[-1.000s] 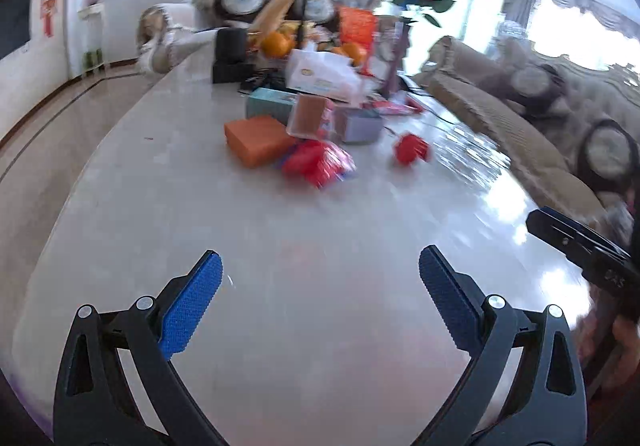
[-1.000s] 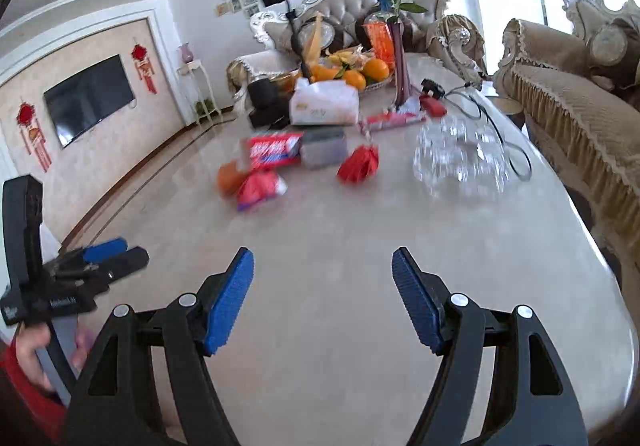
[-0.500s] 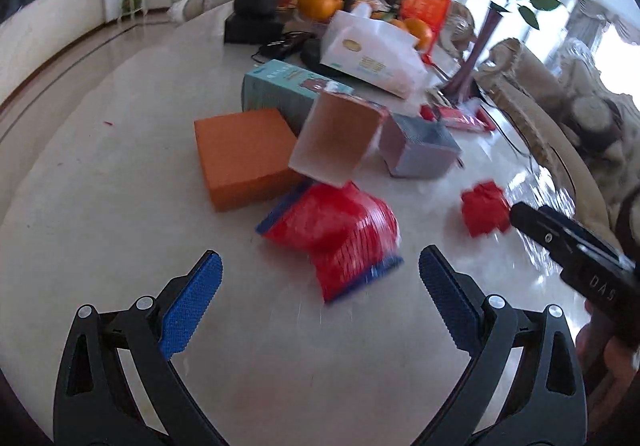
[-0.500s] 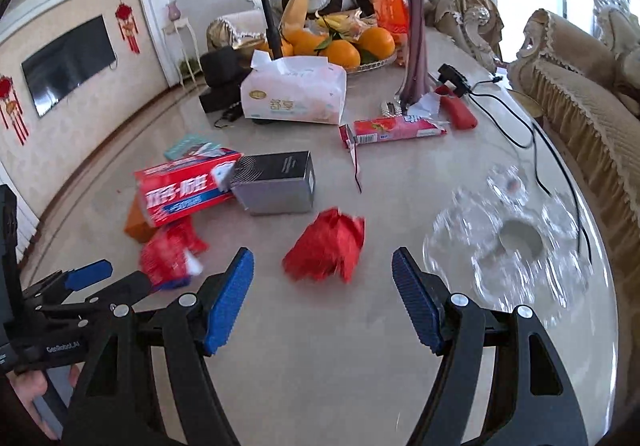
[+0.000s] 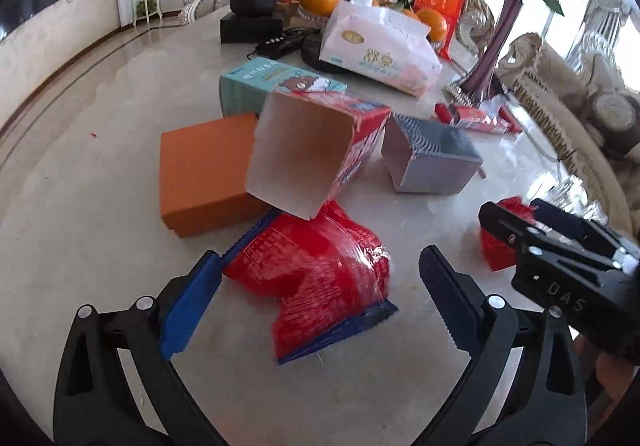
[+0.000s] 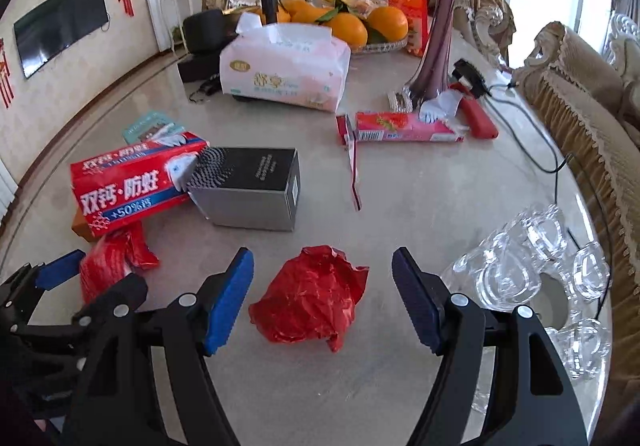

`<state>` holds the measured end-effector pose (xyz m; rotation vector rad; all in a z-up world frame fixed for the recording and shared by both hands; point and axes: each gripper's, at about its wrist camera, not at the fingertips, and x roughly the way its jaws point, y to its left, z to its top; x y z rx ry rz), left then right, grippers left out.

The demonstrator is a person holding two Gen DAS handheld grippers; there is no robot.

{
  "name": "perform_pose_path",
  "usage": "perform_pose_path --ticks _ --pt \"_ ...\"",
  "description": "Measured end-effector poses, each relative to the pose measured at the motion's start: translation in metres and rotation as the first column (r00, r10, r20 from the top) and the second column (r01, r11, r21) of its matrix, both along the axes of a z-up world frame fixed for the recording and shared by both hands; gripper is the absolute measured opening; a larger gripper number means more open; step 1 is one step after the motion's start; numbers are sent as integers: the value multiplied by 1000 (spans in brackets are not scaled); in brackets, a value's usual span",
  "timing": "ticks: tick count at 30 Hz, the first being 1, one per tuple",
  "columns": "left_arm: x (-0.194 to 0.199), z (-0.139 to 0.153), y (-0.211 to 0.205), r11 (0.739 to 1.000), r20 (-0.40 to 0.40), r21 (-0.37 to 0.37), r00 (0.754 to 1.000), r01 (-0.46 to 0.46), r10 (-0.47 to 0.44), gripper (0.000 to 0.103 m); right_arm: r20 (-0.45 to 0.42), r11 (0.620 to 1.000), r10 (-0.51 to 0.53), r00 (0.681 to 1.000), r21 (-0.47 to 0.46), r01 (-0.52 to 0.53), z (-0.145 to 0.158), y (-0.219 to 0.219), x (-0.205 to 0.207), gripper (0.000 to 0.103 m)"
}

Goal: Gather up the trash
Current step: 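Grasp red plastic bag with left tool while right tool grasps red wrapper, then carry both red bags over the wastebasket and release both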

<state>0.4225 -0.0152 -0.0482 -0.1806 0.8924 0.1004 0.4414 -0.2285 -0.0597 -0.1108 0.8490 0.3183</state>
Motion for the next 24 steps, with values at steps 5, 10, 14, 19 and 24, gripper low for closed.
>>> perform_pose_path --ticks 5,10,14,19,24 --pt "4 -5 3 999 -7 -24 1000 30 -30 83 -57 1000 16 998 28 -14 -10 1 5 40" --pt "-6 -4 12 995 4 -36 996 93 -93 55 -62 999 36 997 39 -34 -9 1 -13 33" --pt "-26 0 21 990 23 -84 993 114 -113 55 -46 998 34 998 60 -31 -5 -3 -37 33" --pt "-80 7 36 971 52 -149 982 187 -181 55 -22 986 26 999 166 -22 7 -16 -82 33" --pt "-163 28 64 953 132 -177 966 245 -223 55 2 961 67 998 270 -65 13 -21 -148 33"
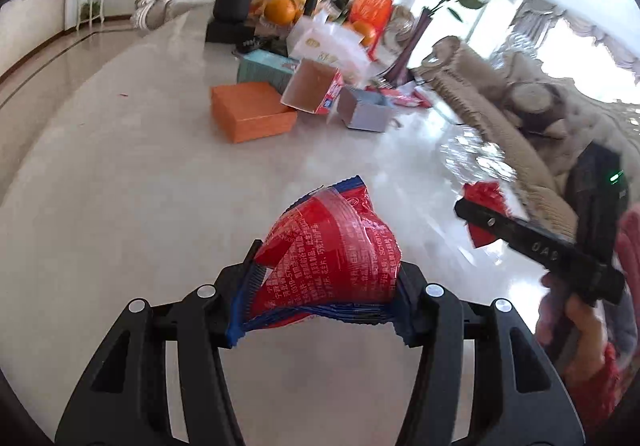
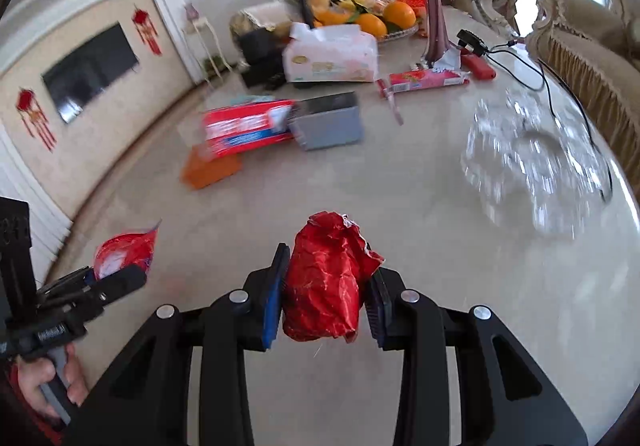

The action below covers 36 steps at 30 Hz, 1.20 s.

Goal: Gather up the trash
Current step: 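Carry both red bags over the wastebasket and release both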

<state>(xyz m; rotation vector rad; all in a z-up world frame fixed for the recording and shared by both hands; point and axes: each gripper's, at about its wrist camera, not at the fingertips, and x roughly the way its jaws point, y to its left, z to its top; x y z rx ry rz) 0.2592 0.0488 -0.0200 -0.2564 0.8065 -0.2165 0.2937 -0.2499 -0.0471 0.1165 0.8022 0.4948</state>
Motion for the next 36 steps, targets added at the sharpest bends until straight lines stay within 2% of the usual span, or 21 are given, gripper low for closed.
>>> perform_pose_path --ticks 5,9,12,14,16,19,21,23,24,28,32,33,34,35,36 --pt "-94 22 26 1000 55 -9 998 22 -21 55 67 995 79 995 50 -83 16 8 -100 33" --pt "-158 19 24 996 70 2 994 84 -84 55 62 987 127 990 92 -133 12 17 -175 33" --pt "-192 -2 18 992 18 41 992 121 -122 55 18 984 168 986 55 -169 -3 26 -215 33" --pt "-208 -26 13 987 -59 49 987 155 -152 55 -65 983 183 981 8 -183 -27 32 -237 33" --pt "-218 -56 6 984 -166 51 973 172 -161 55 -172 984 172 970 -9 -176 -60 31 -247 33" --pt "-224 -94 -10 976 -286 36 938 216 -197 55 -312 990 110 944 -53 -133 -108 27 -249 33" --pt "-228 -127 -27 961 -392 29 888 273 -241 55 -421 993 83 903 -43 -111 -139 25 -249 33" --pt "-226 -150 -44 942 -468 43 840 332 -275 55 -459 992 84 885 -43 -116 -149 27 -247 33" --pt "-226 -157 -48 936 -484 43 827 350 -287 55 -458 991 80 885 -55 -118 -150 29 -245 33" --pt "-219 -164 -58 923 -499 76 816 376 -292 55 -441 982 69 895 -128 -138 -154 36 -244 33" --pt "-218 -176 -54 933 -533 74 805 352 -261 58 -462 978 79 883 -138 -159 -166 42 -244 35" --pt "-217 -179 -54 937 -547 74 800 341 -248 67 -468 977 79 880 -138 -161 -168 42 -243 37" --pt "-216 -183 -50 943 -562 75 795 323 -227 74 -469 976 70 880 -152 -158 -170 42 -246 46" --pt "-216 -184 -47 947 -567 71 794 314 -220 81 -467 973 54 882 -172 -151 -171 38 -247 63" --pt "-215 -183 -46 950 -569 66 794 305 -215 85 -459 971 37 887 -194 -141 -171 38 -248 68"
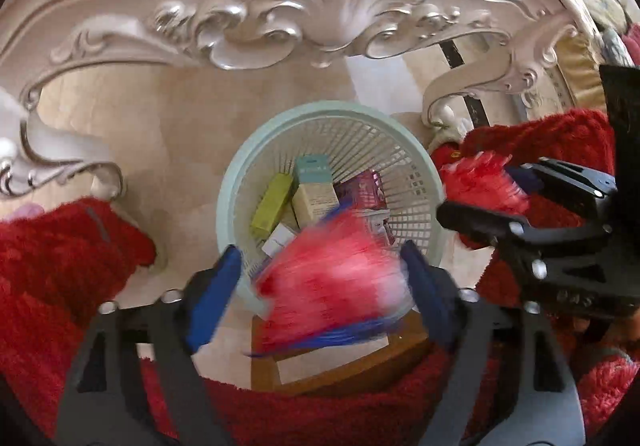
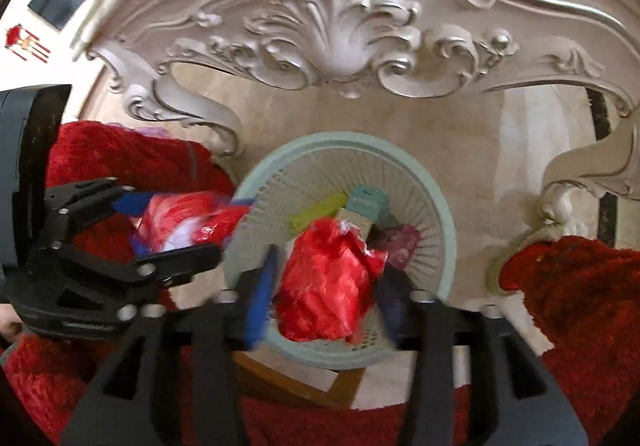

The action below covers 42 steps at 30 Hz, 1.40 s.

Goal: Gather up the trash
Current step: 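Carry both red bags over the wastebasket and release both, then grasp orange box with left tool while right tool grasps black box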

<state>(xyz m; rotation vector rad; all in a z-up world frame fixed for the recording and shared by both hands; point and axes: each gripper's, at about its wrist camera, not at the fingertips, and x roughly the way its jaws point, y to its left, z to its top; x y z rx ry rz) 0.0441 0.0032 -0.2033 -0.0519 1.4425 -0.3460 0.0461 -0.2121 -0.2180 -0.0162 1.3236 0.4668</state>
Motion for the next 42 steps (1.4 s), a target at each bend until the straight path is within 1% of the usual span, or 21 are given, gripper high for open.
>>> perform_pose_path --ticks 2,7,11,15,17,19,21,22,23,25,26,27,29,30,32,34,35,36,38,39,42 --pt "0 2 3 1000 10 -13 1000 -9 9 95 8 1000 -14 1000 -11 14 1 -4 0 70" --pt "-3 17 5 999 75 -48 997 -12 15 95 23 998 -56 998 16 55 6 -19 -1 71" --pt "-4 24 7 998 105 -67 994 -18 25 95 46 994 -93 995 53 91 14 -26 0 71" --pt "-6 32 9 997 136 -78 990 -15 26 95 122 986 -124 985 122 109 36 -33 -2 71" --pt "-8 39 10 996 157 -89 987 -16 30 95 176 977 -139 974 183 107 56 -37 -3 71" --pt "-8 53 17 992 206 -126 977 -25 51 95 244 967 -152 958 237 93 81 -41 0 71" --pt "-4 80 27 988 292 -147 952 -50 92 95 324 963 -157 933 260 72 107 -44 7 71" --pt "3 99 37 985 343 -157 932 -70 121 95 357 963 -161 920 260 68 118 -45 12 71" --pt "9 112 44 983 378 -162 915 -84 141 95 387 963 -167 907 260 66 129 -45 19 71" --pt "26 140 58 980 454 -166 874 -108 173 95 439 966 -167 883 252 57 146 -47 37 71" --pt "41 157 68 981 502 -150 845 -122 183 95 459 970 -166 873 235 61 153 -46 47 71" --pt "54 167 73 982 534 -126 825 -138 184 95 485 975 -171 857 211 75 160 -45 63 71" --pt "86 186 83 982 599 -62 780 -179 180 95 521 976 -173 836 202 77 171 -44 89 71" --pt "103 191 87 977 614 -43 766 -208 190 95 531 976 -181 828 201 84 174 -44 97 71" --pt "142 199 94 961 622 -43 746 -272 239 95 546 972 -207 812 209 107 183 -43 129 71" --pt "179 204 95 945 632 -53 722 -322 282 95 553 969 -232 800 201 142 189 -42 158 74" --pt "194 205 93 937 636 -51 712 -347 299 95 555 969 -233 798 199 144 191 -40 170 74" --pt "212 206 89 931 635 -50 708 -362 309 95 554 970 -234 799 195 148 192 -39 180 74" --pt "241 205 81 928 626 -48 713 -371 317 95 546 971 -230 805 182 154 193 -32 209 74" --pt "256 203 75 925 622 -36 716 -379 318 95 547 972 -230 805 177 157 192 -30 221 74" --pt "298 194 57 912 628 32 718 -408 299 95 541 972 -226 810 176 155 190 -22 238 74"
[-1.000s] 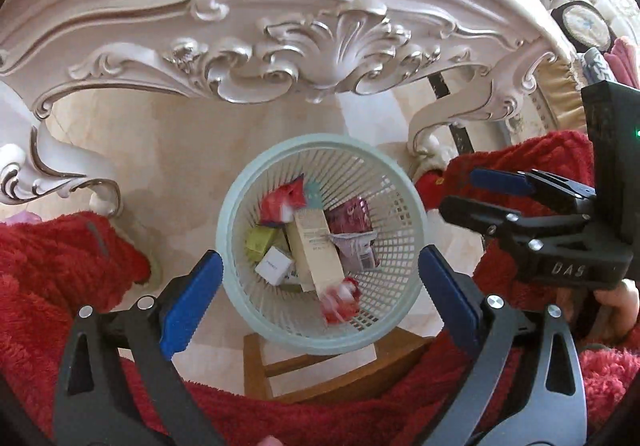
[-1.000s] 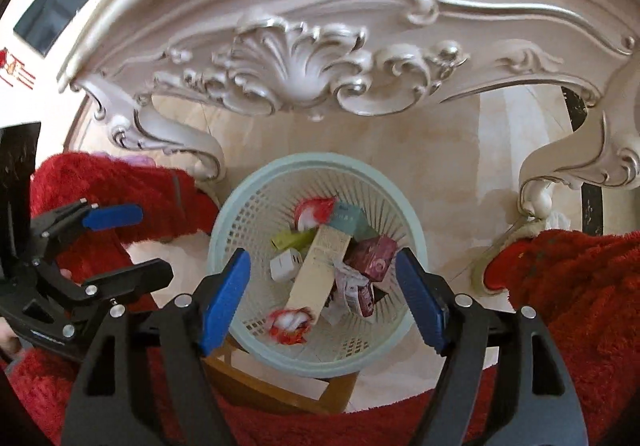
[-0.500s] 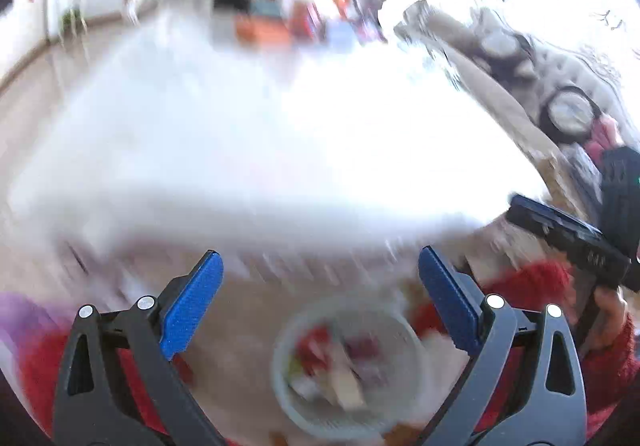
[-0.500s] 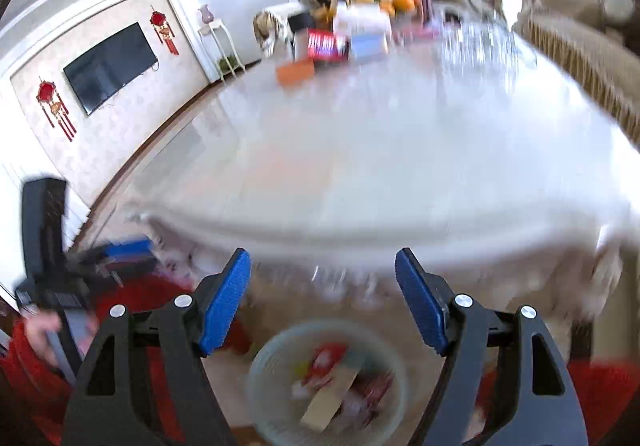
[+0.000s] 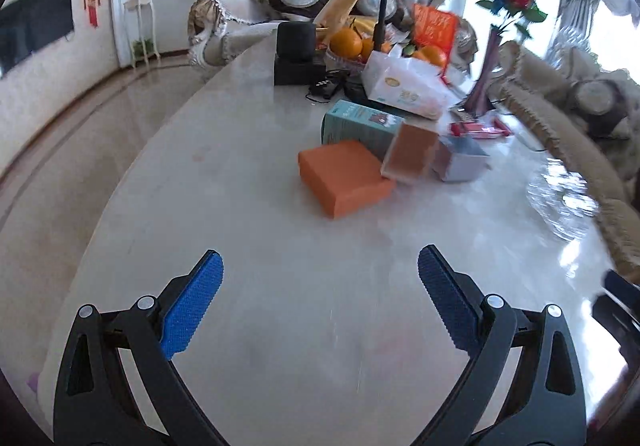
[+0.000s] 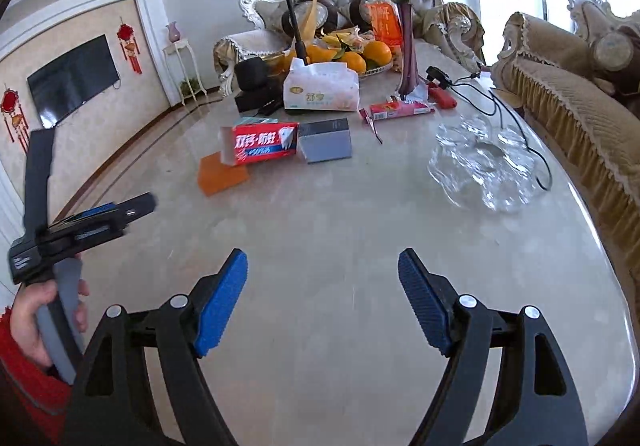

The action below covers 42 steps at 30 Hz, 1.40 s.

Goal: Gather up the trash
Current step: 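Grasp orange box with left tool while right tool grasps black box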

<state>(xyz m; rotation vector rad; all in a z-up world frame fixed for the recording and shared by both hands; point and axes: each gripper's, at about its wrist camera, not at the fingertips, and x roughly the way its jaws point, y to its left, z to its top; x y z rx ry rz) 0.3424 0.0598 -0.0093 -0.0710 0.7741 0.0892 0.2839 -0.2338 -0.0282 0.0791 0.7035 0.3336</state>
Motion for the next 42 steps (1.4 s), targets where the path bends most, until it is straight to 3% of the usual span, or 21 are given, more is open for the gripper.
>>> perform_pose_path --ticks 3,6,12,15,18,26,32,35,42 --pt "39 -14 -14 998 -41 52 999 -25 27 95 -5 1000 8 1000 -10 -8 -3 3 22 74" --pt "65 -28 -23 999 -71 -17 997 -29 27 95 -10 999 24 1000 -30 -24 -4 6 37 74" --pt "94 -40 -34 996 -86 -59 995 -63 58 95 -40 994 49 998 -98 -53 -7 14 95 74" --pt "107 -41 -33 995 -84 -33 992 -99 96 95 -59 989 54 997 -133 -61 -9 22 119 74" --pt "121 -47 -31 994 -137 -1 984 -113 111 95 -77 988 53 996 -143 -63 -11 28 134 74" --pt "126 -46 -2 992 -147 42 981 -119 124 95 -106 982 71 992 -165 -88 -23 54 165 74" --pt "123 -51 32 998 -178 -12 982 -69 65 95 -104 979 53 993 -193 -72 -30 72 171 74" --pt "123 -52 36 1000 -178 -12 984 -29 26 95 -101 972 32 994 -229 -55 -33 75 177 74" --pt "128 -55 33 999 -195 44 981 -6 14 94 -143 979 38 989 -194 -66 -41 71 191 72"
